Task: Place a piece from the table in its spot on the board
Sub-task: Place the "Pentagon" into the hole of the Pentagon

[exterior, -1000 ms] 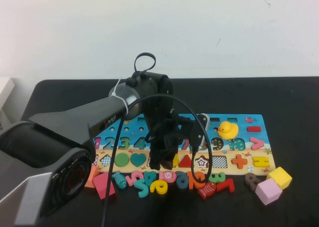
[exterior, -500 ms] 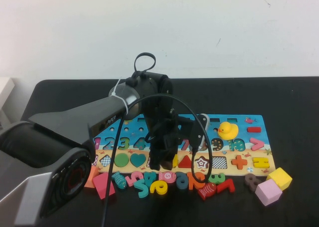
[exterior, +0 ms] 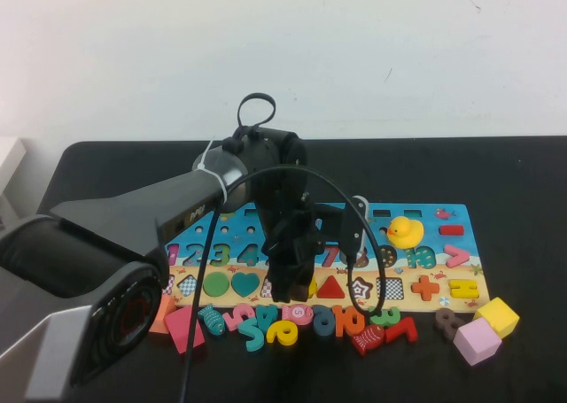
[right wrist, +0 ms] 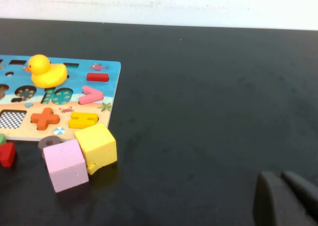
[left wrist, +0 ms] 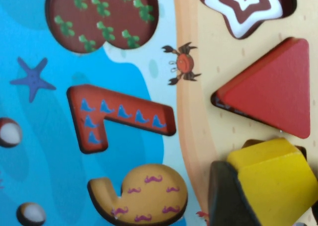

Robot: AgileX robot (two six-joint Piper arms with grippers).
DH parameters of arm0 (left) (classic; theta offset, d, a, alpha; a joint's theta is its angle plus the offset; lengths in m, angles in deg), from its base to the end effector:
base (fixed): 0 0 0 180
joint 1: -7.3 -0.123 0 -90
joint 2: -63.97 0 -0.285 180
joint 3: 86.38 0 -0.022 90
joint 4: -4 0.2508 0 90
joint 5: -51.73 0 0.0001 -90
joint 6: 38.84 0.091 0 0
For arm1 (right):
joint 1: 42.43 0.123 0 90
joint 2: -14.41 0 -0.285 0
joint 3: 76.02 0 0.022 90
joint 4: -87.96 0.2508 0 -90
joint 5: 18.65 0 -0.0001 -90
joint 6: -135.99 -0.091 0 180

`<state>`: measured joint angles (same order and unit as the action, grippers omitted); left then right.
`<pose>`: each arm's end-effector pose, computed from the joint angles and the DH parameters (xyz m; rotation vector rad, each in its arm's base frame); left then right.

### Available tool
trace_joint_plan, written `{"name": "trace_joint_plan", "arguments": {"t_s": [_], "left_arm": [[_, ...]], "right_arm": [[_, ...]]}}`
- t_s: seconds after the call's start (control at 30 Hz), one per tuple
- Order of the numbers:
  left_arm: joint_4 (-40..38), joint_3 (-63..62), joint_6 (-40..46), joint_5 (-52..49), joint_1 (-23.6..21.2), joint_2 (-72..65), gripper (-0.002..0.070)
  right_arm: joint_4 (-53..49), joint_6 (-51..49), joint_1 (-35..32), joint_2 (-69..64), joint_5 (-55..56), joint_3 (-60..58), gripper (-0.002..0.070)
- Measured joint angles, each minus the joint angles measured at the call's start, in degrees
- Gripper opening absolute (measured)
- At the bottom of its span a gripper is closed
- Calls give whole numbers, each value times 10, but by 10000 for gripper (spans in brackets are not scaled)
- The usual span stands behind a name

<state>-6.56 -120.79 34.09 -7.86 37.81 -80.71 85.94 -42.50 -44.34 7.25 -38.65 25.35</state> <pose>0.4164 -0.2621 0.1332 2.2139 1.8944 -0.1341 0.0532 -0.0029 0.1740 -0.0157 1.8468 -0.0759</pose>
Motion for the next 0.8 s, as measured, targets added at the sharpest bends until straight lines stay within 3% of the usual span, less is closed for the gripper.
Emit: {"name": "trace_joint_plan", "arguments": {"t_s": [0.8], "left_arm": [[11,0,-14,-43,0,68,325]], "right_arm": [[0,0,0,0,0,0,19]]}}
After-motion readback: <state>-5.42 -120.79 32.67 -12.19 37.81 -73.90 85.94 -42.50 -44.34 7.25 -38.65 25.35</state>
